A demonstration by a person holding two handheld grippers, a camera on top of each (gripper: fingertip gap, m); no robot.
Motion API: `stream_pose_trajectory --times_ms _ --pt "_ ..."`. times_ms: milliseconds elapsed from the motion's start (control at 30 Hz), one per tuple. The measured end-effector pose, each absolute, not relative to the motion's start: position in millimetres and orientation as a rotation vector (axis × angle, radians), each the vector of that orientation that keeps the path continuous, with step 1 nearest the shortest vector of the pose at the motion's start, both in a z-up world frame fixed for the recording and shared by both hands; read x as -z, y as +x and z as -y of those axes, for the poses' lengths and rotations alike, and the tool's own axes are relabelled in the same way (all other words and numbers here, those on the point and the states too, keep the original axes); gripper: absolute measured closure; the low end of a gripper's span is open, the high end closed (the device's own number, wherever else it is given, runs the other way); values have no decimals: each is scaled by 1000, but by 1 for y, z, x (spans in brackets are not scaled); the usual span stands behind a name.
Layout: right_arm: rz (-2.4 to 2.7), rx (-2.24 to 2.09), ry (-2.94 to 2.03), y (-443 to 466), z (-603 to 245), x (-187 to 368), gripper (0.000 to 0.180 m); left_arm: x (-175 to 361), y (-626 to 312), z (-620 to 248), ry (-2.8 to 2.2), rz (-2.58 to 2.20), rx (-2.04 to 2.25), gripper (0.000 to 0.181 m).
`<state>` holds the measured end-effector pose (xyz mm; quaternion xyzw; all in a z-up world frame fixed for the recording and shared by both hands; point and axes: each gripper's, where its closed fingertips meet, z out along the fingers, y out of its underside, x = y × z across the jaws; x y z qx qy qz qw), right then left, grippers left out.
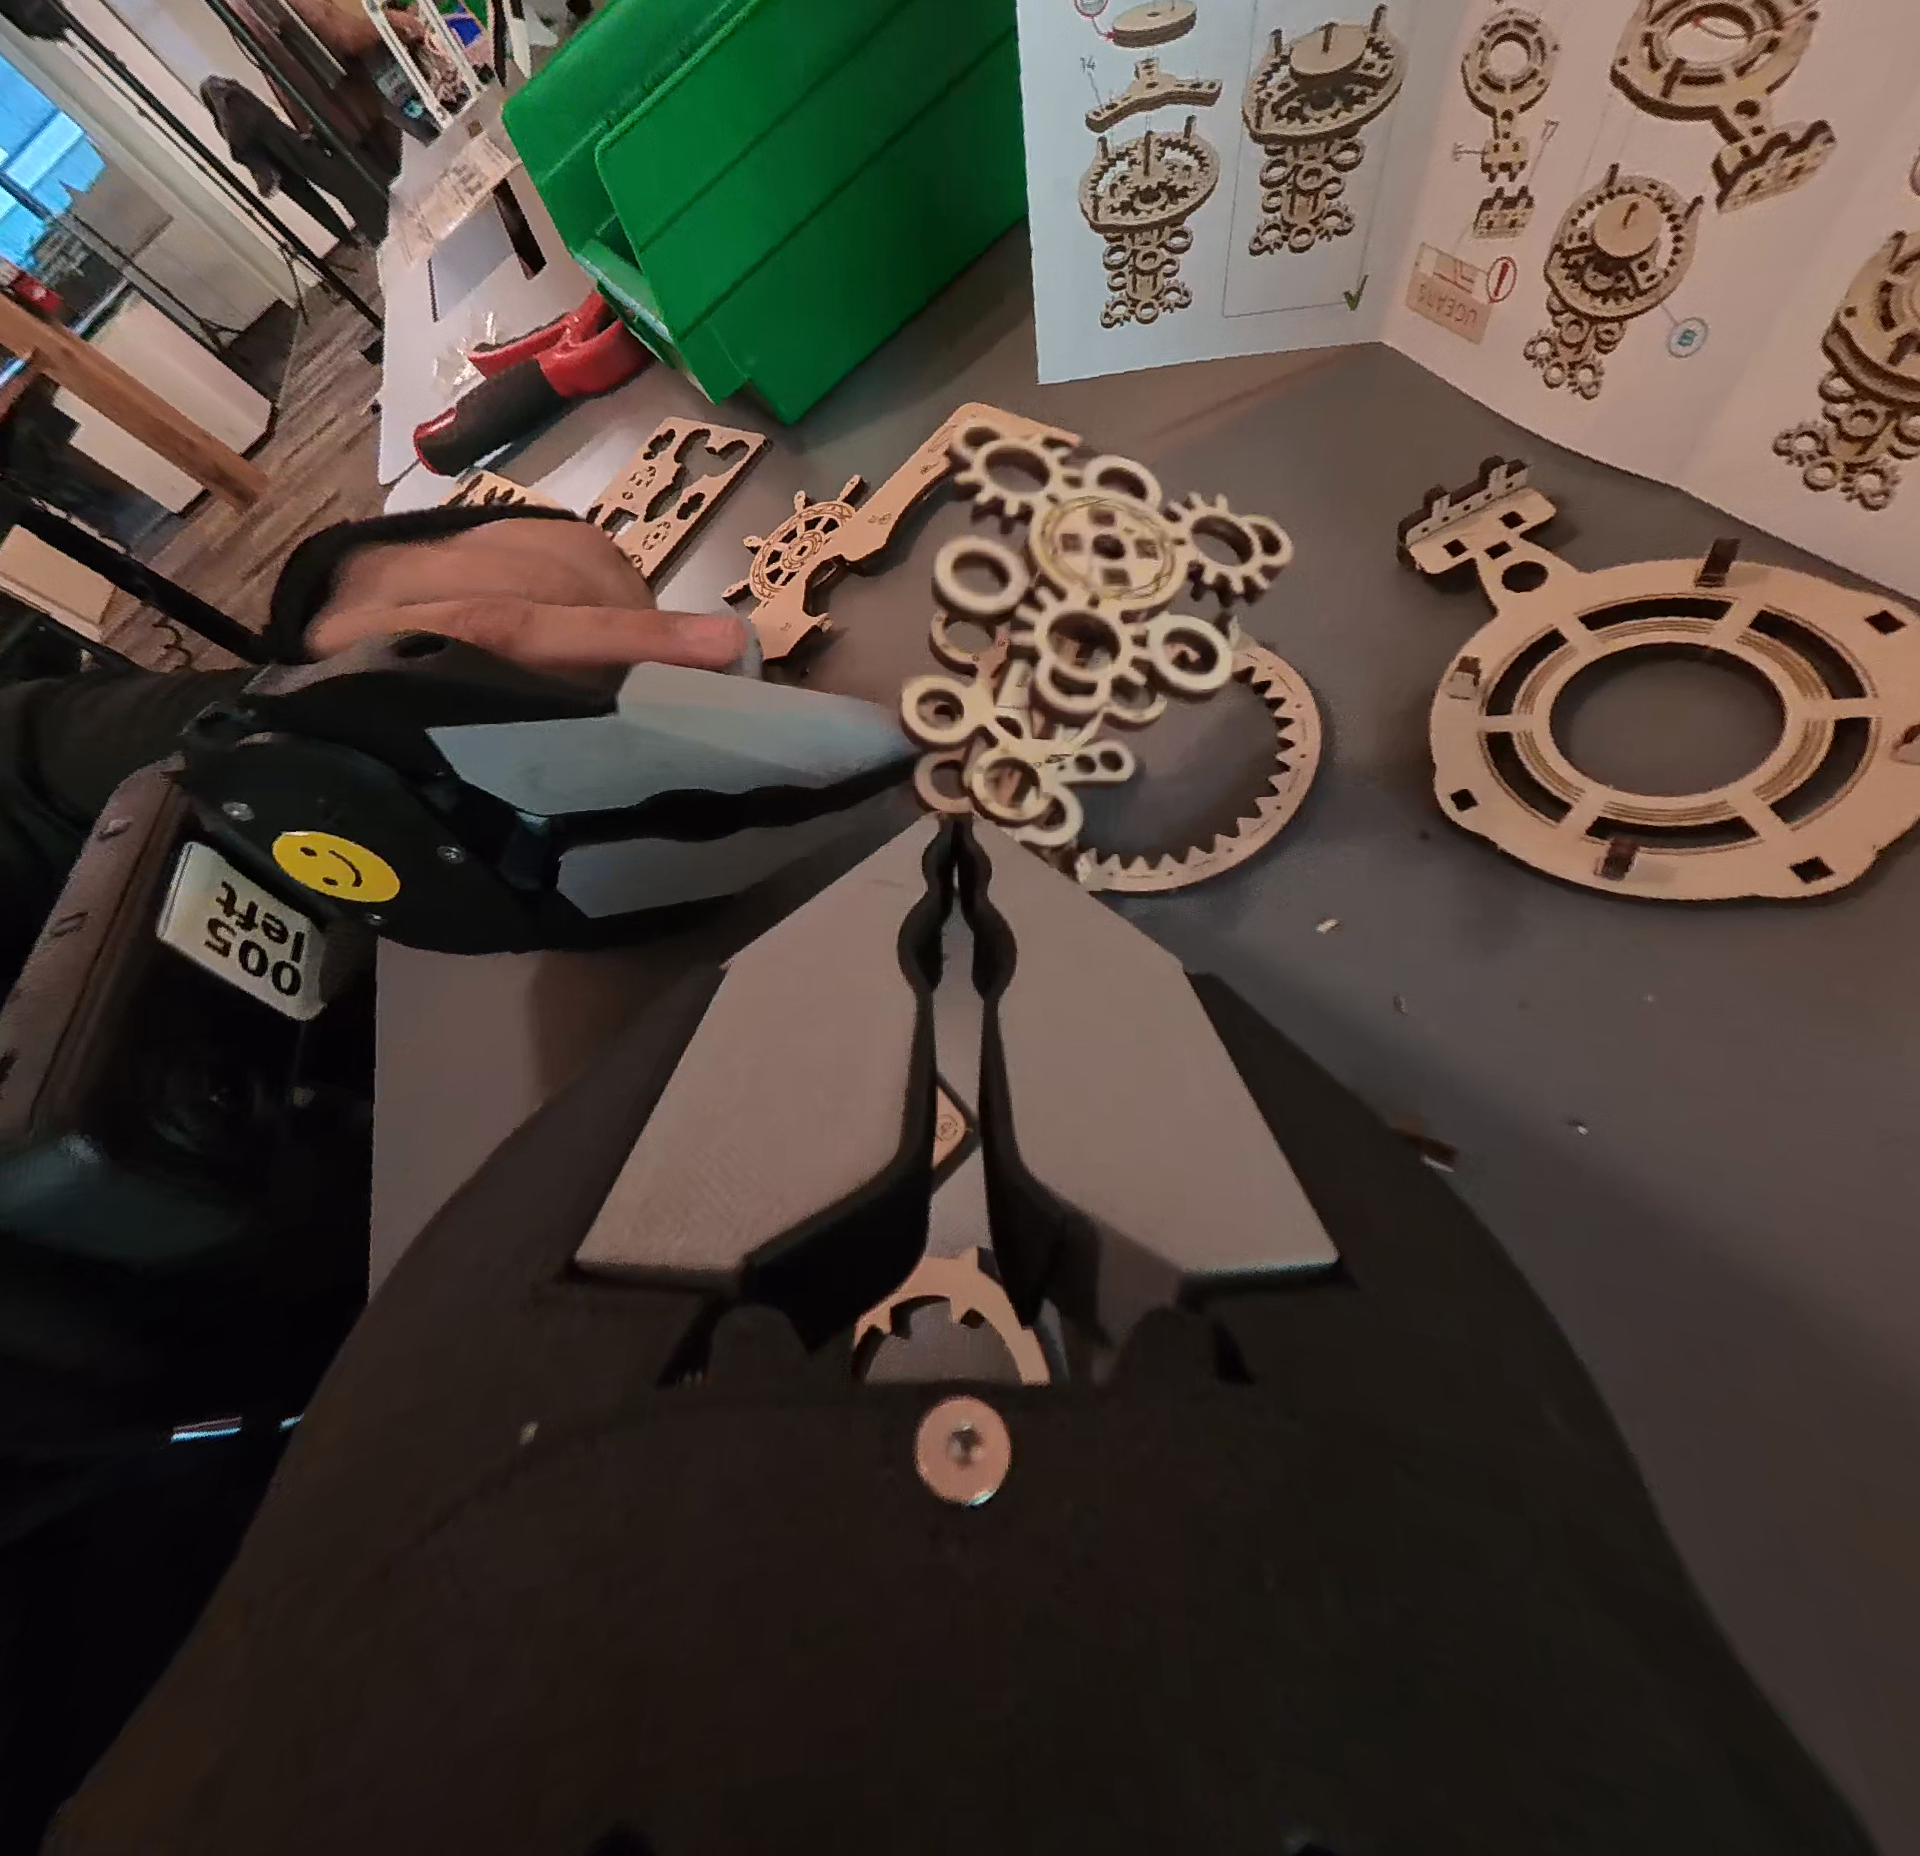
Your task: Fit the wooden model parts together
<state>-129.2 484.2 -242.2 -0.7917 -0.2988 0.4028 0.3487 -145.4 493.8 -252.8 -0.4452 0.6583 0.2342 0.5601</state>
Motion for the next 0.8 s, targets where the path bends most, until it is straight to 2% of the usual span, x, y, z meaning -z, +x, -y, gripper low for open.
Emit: stream_pose_trajectory --times_ms 267,533,800 --pt "799 -991 -2084 -130 -485 249 179 253 -144 -493 -1035 -1562 -565 181" --pt "853 -851 -2098 -116 -489 254 163 254 -146 -494 -1047 -1562 -549 181" --pt "740 -993 -2145 -116 -498 255 156 254 -145 -493 -1048 -1564 -537 181"
